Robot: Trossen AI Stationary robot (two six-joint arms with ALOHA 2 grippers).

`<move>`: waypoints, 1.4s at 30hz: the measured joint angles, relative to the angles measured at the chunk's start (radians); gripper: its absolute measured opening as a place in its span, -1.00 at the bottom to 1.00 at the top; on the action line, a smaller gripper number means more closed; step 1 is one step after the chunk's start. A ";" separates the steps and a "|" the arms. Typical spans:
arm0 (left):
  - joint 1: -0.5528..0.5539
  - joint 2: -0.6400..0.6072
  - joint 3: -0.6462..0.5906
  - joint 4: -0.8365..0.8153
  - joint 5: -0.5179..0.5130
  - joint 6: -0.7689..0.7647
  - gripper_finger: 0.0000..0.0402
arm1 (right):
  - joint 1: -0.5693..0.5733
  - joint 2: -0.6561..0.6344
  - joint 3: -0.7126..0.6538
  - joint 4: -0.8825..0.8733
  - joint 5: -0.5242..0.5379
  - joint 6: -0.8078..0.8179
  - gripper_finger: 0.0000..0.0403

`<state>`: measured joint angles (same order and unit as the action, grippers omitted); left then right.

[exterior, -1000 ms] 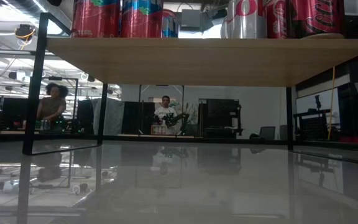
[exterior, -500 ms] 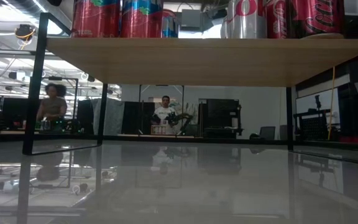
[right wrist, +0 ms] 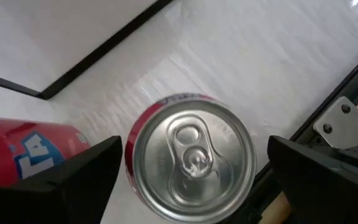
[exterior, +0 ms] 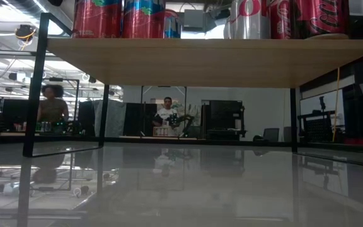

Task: Place canned beverage on shelf
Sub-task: Put the red soda can on the shelf

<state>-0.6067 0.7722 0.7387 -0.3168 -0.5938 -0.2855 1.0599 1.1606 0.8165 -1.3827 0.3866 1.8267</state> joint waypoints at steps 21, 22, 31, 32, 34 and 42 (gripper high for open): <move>0.000 0.000 0.000 -0.007 0.000 0.044 0.67 | 0.000 0.000 0.170 -0.067 -0.083 -0.004 0.93; 0.000 0.000 0.000 -0.007 0.000 0.053 0.67 | 0.000 0.000 0.184 -0.086 -0.083 -0.013 0.93; 0.000 0.000 0.000 -0.007 0.000 0.060 0.67 | 0.000 0.000 0.283 -0.168 -0.081 -0.206 0.93; 0.000 0.000 0.000 -0.007 0.000 0.060 0.67 | 0.000 0.000 0.284 -0.165 -0.081 -0.241 0.93; 0.000 0.000 0.000 -0.007 0.000 0.060 0.67 | 0.000 0.000 0.284 -0.164 -0.081 -0.305 0.93; 0.000 0.000 0.000 0.027 0.001 0.026 0.67 | 0.000 -0.004 0.284 -0.161 -0.029 -0.560 0.93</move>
<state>-0.6067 0.7723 0.7383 -0.2898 -0.5930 -0.2592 1.0599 1.1570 1.1004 -1.5438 0.3576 1.2672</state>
